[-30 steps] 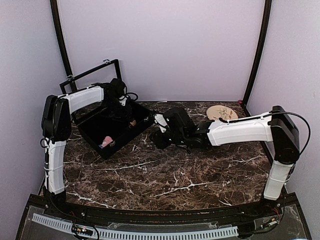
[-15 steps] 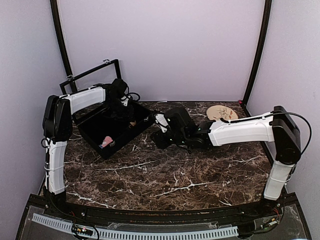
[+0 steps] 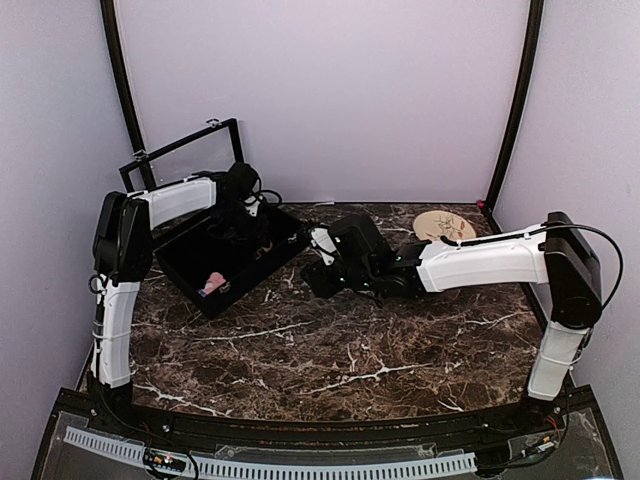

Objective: Roll the socks
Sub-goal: Adjust the sock in the storage box.

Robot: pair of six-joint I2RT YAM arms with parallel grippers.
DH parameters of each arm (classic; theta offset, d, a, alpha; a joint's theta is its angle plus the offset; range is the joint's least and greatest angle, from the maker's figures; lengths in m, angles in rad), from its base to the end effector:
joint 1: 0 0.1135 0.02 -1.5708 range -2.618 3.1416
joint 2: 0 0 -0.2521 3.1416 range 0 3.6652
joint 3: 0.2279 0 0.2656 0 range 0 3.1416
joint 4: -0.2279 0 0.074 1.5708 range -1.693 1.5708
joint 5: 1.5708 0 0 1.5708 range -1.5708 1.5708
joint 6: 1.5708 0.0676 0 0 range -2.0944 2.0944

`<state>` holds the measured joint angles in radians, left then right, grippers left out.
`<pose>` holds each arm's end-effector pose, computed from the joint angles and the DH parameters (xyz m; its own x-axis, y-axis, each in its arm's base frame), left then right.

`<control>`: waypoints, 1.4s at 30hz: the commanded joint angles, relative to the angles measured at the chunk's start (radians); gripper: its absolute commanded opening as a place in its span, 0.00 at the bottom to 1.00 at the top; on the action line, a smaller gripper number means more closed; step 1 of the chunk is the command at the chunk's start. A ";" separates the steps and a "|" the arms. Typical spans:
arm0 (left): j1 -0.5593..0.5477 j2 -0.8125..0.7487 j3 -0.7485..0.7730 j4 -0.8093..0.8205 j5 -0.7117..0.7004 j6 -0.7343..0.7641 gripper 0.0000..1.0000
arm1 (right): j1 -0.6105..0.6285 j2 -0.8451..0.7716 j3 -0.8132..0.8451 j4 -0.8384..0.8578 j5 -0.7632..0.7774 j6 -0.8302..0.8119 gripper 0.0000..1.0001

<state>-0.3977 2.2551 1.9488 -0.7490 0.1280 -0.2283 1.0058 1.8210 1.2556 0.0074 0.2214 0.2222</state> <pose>0.4702 -0.2069 0.1653 -0.8814 0.1268 -0.4550 0.2491 0.9432 -0.2198 0.2544 0.3736 0.1957 -0.4361 -0.2864 -0.8531 -0.6439 0.7615 0.0735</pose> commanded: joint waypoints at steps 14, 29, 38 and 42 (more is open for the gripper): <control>-0.005 0.048 0.098 -0.130 -0.042 0.040 0.18 | -0.014 -0.021 -0.009 0.040 -0.002 -0.002 0.55; -0.005 0.128 0.188 -0.285 -0.031 0.065 0.14 | -0.013 -0.038 -0.035 0.052 -0.007 0.007 0.56; -0.011 0.176 0.237 -0.221 0.025 0.042 0.19 | -0.018 -0.029 -0.031 0.040 0.000 0.006 0.56; -0.014 0.175 0.246 -0.222 0.021 0.041 0.29 | -0.019 -0.024 -0.027 0.038 -0.002 0.007 0.56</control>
<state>-0.4015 2.4149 2.1750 -0.9318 0.1280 -0.1822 0.9974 1.8210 1.2293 0.0219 0.2173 0.2222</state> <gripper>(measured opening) 0.235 0.555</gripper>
